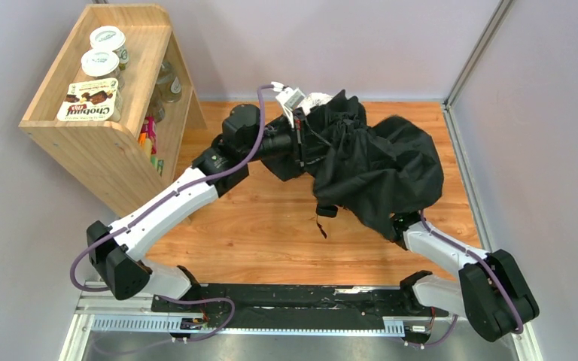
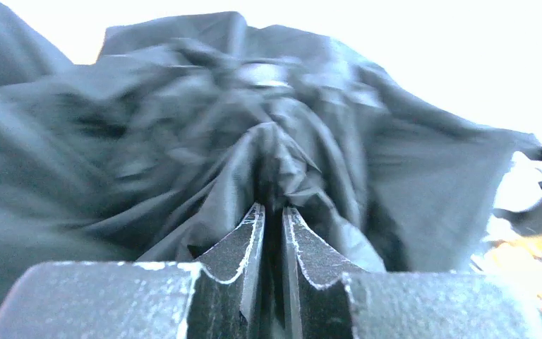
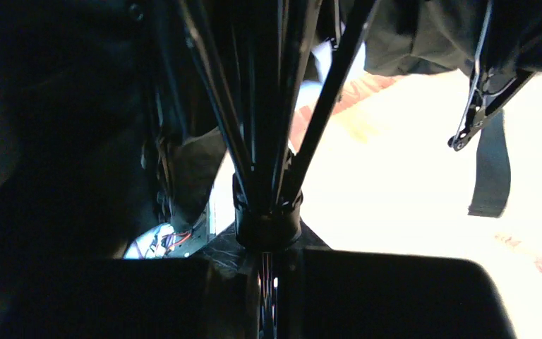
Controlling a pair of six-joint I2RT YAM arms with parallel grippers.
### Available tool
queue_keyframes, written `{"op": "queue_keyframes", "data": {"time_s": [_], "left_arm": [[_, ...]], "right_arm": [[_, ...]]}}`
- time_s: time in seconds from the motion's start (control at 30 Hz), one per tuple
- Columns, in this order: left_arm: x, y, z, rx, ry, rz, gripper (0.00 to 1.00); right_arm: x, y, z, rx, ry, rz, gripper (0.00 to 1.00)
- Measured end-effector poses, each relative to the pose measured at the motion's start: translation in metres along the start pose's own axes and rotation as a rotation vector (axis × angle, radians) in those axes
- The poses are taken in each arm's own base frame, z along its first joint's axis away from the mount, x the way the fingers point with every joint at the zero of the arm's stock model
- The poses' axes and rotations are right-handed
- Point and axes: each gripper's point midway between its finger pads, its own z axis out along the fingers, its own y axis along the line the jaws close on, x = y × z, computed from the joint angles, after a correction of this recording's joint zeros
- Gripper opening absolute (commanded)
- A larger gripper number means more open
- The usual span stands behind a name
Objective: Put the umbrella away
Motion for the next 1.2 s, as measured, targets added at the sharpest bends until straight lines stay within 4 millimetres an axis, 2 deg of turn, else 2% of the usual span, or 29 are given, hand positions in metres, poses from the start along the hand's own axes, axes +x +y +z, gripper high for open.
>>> {"op": "queue_keyframes", "data": {"time_s": [0.07,0.13,0.27,0.33,0.43,0.57,0.67,0.77,0.87,1.03,1.13,1.2], "left_arm": [[0.000,-0.032,0.007,0.105,-0.007,0.009,0.27],[0.002,-0.050,0.005,0.156,-0.001,0.014,0.34],[0.003,-0.051,-0.007,0.104,0.022,0.027,0.51],[0.001,-0.045,-0.019,0.045,0.021,0.034,0.55],[-0.006,-0.039,-0.052,-0.066,-0.001,0.041,0.58],[-0.027,-0.060,-0.099,-0.095,-0.088,0.059,0.59],[-0.035,-0.081,-0.111,-0.035,-0.119,0.034,0.62],[-0.031,-0.097,-0.096,0.033,-0.091,-0.008,0.66],[-0.012,-0.103,-0.062,0.066,-0.010,-0.054,0.67],[0.033,-0.084,-0.014,0.027,0.129,-0.128,0.68],[0.042,-0.075,-0.005,0.001,0.155,-0.140,0.69],[0.039,-0.074,0.000,-0.004,0.161,-0.139,0.69]], "right_arm": [[-0.001,-0.003,0.002,0.003,-0.004,0.001,0.00],[-0.002,-0.005,0.003,0.010,-0.009,0.008,0.00],[-0.006,-0.010,0.005,0.037,-0.031,0.014,0.00],[-0.008,-0.015,0.005,0.069,-0.045,0.017,0.00],[-0.011,-0.026,0.002,0.153,-0.059,0.027,0.00],[-0.017,-0.044,0.003,0.296,-0.055,0.013,0.00],[-0.022,-0.057,0.005,0.404,-0.046,-0.020,0.00],[-0.023,-0.072,0.001,0.515,-0.043,-0.043,0.00],[-0.021,-0.089,-0.008,0.628,-0.038,-0.053,0.00],[-0.012,-0.112,-0.022,0.777,-0.006,-0.073,0.00],[-0.005,-0.116,-0.025,0.821,0.019,-0.092,0.00],[0.001,-0.115,-0.025,0.833,0.040,-0.109,0.00]]}}
